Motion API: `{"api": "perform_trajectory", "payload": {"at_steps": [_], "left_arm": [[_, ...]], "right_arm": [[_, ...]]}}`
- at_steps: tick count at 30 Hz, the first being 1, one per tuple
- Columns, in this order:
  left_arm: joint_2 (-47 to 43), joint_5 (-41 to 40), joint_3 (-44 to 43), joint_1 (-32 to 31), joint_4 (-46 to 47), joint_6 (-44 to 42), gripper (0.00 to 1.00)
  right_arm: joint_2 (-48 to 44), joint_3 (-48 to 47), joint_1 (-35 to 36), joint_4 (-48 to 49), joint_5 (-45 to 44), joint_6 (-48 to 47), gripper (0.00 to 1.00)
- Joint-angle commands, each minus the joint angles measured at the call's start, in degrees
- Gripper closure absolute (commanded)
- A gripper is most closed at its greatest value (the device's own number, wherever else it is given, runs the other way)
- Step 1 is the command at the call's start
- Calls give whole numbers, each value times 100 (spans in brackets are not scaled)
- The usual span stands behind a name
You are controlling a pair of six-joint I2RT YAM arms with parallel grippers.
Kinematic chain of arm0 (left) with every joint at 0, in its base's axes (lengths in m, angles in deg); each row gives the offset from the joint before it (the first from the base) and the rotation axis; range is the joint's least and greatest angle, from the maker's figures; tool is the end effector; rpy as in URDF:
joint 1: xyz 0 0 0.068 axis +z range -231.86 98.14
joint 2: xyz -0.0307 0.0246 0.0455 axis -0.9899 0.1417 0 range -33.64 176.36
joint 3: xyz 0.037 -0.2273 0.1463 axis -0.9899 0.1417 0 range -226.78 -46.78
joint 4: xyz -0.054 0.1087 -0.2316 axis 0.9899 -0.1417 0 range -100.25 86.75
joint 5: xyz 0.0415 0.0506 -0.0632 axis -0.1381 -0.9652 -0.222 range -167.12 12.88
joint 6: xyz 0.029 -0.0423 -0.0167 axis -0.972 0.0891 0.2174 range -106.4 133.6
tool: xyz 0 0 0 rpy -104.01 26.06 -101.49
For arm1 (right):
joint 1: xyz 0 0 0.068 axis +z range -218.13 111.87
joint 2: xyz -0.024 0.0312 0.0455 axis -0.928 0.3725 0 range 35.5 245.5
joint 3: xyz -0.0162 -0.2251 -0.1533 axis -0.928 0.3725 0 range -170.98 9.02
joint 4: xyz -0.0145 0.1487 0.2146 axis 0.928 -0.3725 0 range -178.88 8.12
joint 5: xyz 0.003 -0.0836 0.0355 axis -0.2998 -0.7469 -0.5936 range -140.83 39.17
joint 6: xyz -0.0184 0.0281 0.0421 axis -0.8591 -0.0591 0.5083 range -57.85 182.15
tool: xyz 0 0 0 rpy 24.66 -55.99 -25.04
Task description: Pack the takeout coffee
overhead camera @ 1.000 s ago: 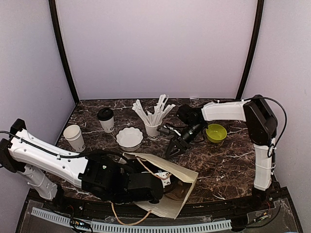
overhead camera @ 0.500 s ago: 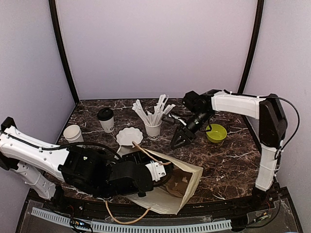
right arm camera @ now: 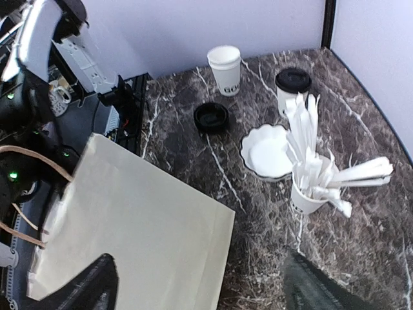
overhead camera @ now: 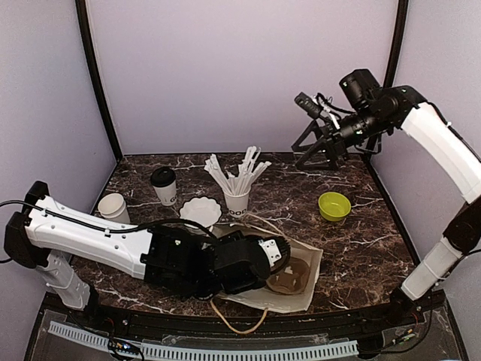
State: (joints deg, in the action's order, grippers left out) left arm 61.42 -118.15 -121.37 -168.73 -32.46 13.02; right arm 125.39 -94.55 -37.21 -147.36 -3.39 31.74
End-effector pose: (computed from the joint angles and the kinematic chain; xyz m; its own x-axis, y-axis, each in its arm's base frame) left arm 0.0429 -0.3574 0.2701 -0.0342 0.7660 -0.6419 0.7304 0.4576 0.5071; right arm 0.2474 0.1787 0.4168 -0.2076 -0.5234 -0.8264 -0.9780 0.0942 0.1860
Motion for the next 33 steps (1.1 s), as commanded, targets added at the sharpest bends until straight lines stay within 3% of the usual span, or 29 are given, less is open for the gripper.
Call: {"api": "perform_trajectory", "payload": {"at_steps": [1,9,16,19,22,24,26,27,30,33], "left_arm": [[130,139,-547,273,-362,366,77],[726,254,-1435,467,-994,670,77],[887,212,-1663,542,-1164,814,77],[971,218,-1756,564,-1225,882,77],[995,217,-1789,571,-1224,908,77],[981,233,-1802,567,-1227,910,77],[934,260,-1798,566,-1216,893,77],[884,304,-1792,562,-1200,875,77],[627,349,-1665,496,-929,612,77],[266,349,-1324,303,-64,84,77]], "right_arm": [[-632,-327,104,-466,807,-93,2],[-897,89,1040,-959,266,-690,2],[-921,297,1480,-402,-145,-173,11],[-783,311,1615,-261,-333,10,23],[-661,364,1632,-18,-677,280,52],[-564,362,1628,92,-929,449,80],[-497,355,1628,191,-1182,502,95],[-475,362,1624,251,-1335,530,100],[-472,417,1606,506,-1943,571,100],[-444,497,1557,646,-2321,580,100]]}}
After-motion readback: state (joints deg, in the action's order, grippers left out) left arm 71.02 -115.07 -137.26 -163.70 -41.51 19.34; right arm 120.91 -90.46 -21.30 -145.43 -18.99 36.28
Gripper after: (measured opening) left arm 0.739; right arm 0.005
